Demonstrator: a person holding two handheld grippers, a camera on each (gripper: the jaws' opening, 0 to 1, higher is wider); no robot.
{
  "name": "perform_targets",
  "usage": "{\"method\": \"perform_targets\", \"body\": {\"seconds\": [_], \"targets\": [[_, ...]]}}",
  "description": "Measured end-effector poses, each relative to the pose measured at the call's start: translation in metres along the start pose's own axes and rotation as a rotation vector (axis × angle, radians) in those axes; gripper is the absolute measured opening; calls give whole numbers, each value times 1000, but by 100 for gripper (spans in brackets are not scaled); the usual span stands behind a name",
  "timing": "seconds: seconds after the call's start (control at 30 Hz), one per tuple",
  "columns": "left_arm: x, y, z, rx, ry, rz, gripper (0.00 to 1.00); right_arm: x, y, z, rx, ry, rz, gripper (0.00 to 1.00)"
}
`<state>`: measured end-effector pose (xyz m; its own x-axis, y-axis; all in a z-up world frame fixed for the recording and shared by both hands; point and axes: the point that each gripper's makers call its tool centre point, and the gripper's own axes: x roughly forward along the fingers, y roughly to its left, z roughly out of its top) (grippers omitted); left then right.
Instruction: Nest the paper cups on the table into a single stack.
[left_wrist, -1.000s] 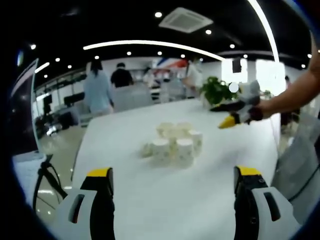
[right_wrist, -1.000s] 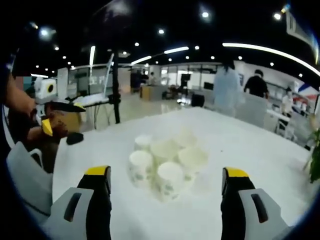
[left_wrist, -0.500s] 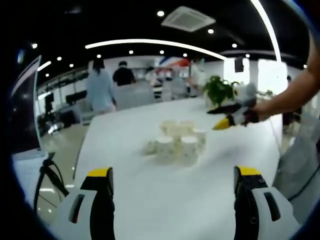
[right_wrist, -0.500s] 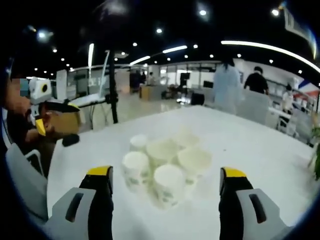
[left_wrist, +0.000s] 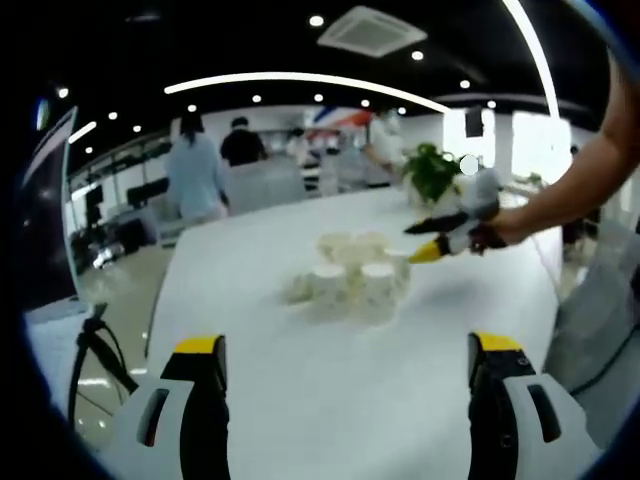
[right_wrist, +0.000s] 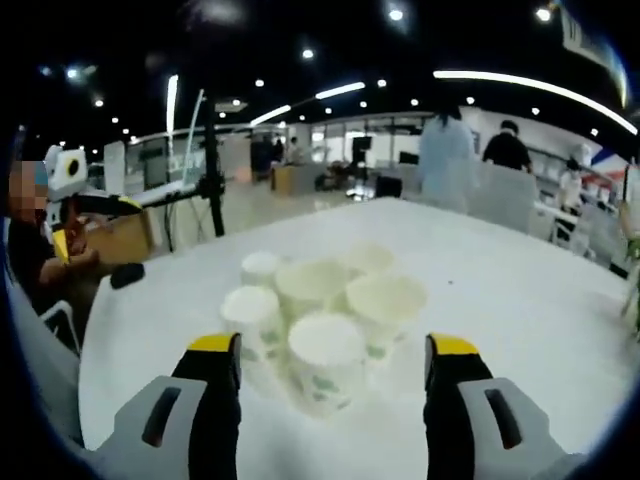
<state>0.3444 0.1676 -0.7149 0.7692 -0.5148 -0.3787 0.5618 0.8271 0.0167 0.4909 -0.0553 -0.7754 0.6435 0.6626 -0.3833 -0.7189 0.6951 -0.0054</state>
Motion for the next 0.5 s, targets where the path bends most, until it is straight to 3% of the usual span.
{"method": "perform_targets", "body": {"seconds": [0.5], "targets": [[1, -1, 0, -8, 10, 0, 98, 22, 4, -25, 38, 50, 10, 60]]}}
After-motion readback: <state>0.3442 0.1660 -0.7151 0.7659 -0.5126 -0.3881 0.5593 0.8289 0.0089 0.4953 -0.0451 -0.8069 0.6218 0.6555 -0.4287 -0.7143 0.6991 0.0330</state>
